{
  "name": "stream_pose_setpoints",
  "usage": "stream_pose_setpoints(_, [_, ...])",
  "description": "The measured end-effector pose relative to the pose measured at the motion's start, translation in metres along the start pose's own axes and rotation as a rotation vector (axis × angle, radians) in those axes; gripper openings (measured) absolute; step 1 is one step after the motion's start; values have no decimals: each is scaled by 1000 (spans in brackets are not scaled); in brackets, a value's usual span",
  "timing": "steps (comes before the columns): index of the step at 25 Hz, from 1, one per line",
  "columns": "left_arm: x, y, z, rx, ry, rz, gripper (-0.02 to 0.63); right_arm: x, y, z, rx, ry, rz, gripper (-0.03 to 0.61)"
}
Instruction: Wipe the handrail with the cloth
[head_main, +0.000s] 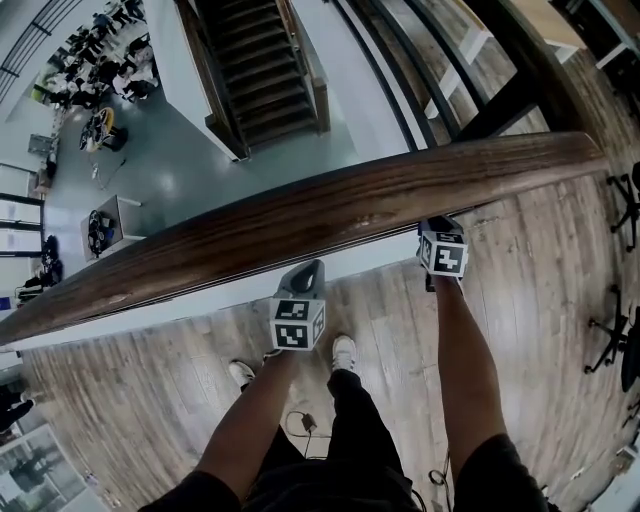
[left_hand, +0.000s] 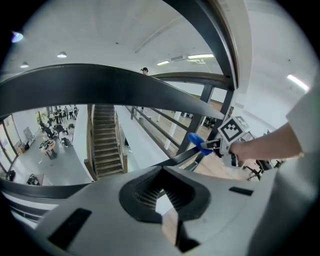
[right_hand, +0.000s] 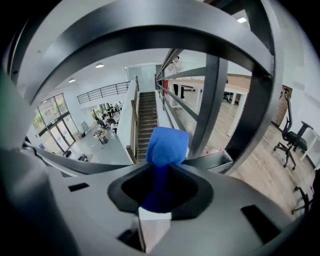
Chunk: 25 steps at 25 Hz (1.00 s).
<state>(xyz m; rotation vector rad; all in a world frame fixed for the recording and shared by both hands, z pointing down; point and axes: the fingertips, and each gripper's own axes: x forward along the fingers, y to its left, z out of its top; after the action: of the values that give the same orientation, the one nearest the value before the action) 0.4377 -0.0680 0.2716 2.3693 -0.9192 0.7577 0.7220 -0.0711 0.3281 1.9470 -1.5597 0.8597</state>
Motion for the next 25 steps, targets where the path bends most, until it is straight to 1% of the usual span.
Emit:
stream_pose_setpoints(2, [-2, -3, 3, 3, 8, 0, 2, -4, -19, 7, -6, -2, -17, 107])
stream_pose_setpoints(6, [10, 3, -15, 12, 24, 5, 3, 9, -56, -5, -5, 7, -60, 107])
stream_pose_setpoints(9, [12, 3, -19, 11, 32, 6, 3, 10, -79, -1, 6, 13, -88, 107])
stream_pose_setpoints(13, [8, 3, -23, -1, 28, 6, 3, 5, -91, 3, 12, 8, -101, 107])
stream_pose_setpoints(15, [7, 6, -28, -11, 19, 8, 3, 1, -89, 5, 34, -22, -104, 107])
stream_pose_setpoints(17, [6, 13, -32, -23, 9, 11, 3, -6, -73, 12, 45, -80, -82, 106])
stream_pose_setpoints(18, [5, 19, -37, -29, 3, 15, 2, -10, -57, 14, 37, -113, -60, 107])
stream_pose_setpoints(22, [-10, 56, -71, -64, -18, 49, 3, -29, 37, 1, 1, -211, 47, 106])
stream_pose_setpoints(25, [-23, 83, -93, -105, -24, 79, 2, -41, 108, -22, -5, -227, 124, 106])
